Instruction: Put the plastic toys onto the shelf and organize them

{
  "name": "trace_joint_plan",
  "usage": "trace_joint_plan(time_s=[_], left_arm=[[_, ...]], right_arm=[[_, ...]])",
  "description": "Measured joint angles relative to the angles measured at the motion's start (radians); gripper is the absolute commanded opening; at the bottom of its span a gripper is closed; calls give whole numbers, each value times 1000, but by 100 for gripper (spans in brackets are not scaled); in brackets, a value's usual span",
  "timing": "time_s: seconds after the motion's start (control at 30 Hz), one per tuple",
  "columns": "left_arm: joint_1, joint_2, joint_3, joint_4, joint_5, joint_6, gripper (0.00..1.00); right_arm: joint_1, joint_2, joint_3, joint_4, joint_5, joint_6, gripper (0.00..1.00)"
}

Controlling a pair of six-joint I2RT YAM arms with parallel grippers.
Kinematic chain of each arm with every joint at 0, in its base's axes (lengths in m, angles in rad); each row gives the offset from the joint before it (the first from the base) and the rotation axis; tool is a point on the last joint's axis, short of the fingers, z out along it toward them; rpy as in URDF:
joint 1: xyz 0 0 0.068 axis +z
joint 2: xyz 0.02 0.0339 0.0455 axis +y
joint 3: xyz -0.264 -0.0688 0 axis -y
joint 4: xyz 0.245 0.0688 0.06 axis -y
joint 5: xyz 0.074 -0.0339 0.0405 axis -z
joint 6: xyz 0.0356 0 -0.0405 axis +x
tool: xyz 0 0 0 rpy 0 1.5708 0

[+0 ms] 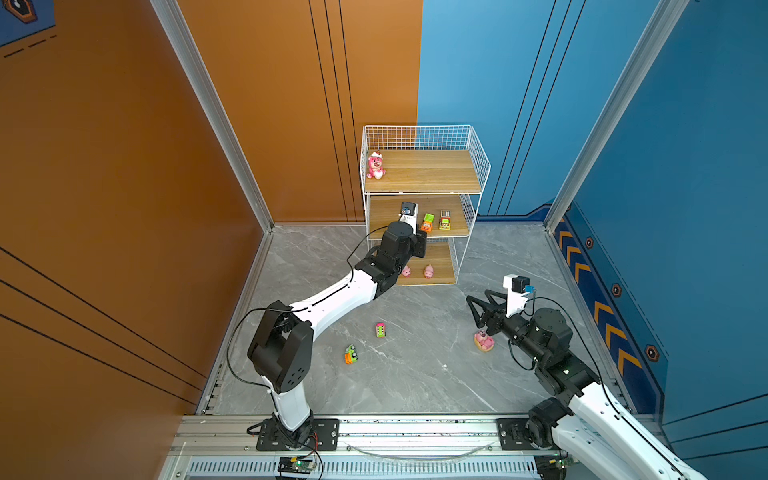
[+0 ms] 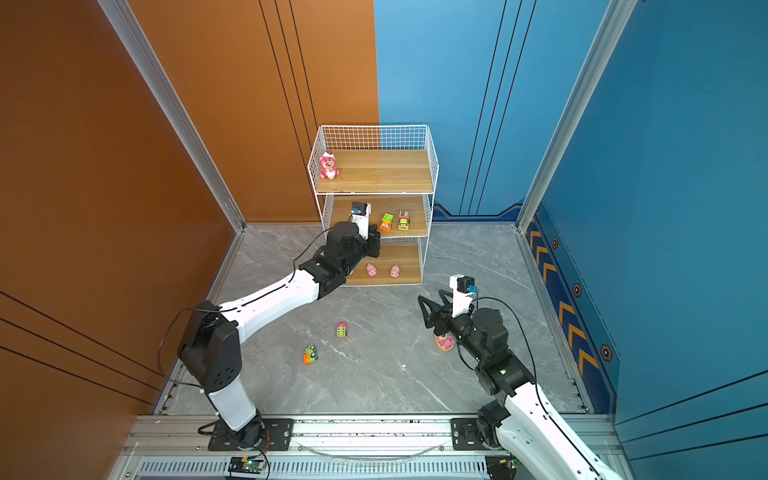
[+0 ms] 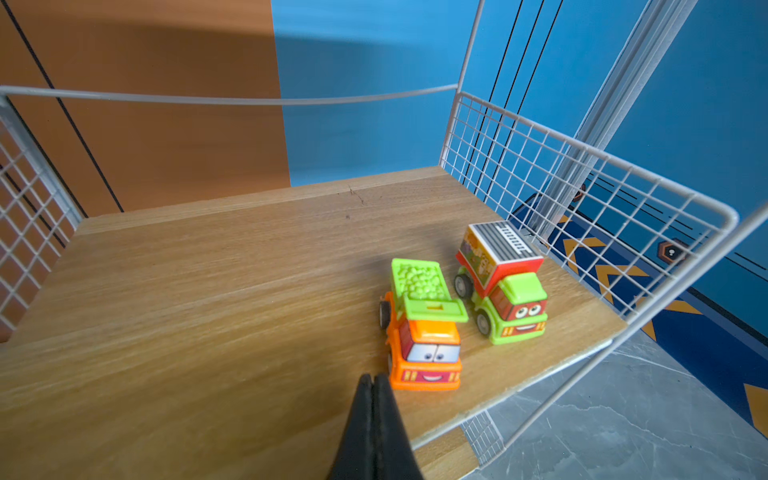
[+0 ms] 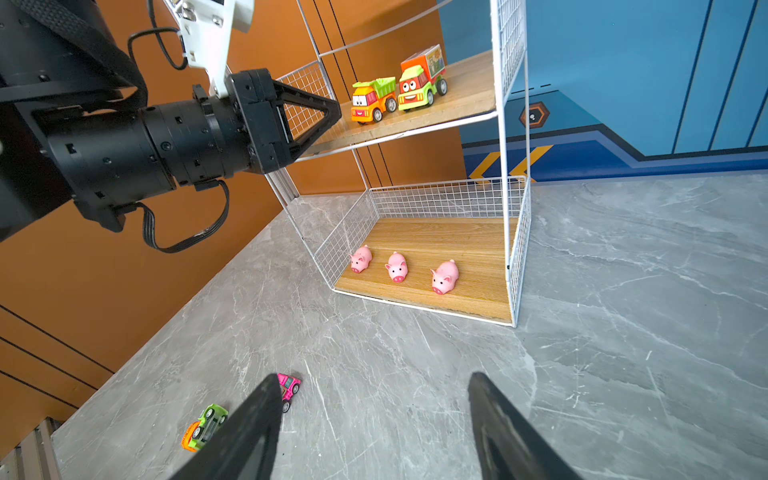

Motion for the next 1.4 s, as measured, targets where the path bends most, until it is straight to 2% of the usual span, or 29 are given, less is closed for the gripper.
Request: trace_joint_plan(time_s=[0.63, 1.4], left_arm=[[1, 97, 70, 35, -59, 35, 0], [-31, 131, 123, 7, -91, 35, 0]], right_arm=[[0, -18, -17, 10, -3, 8, 71], [0, -35, -23, 16, -4, 24, 72]])
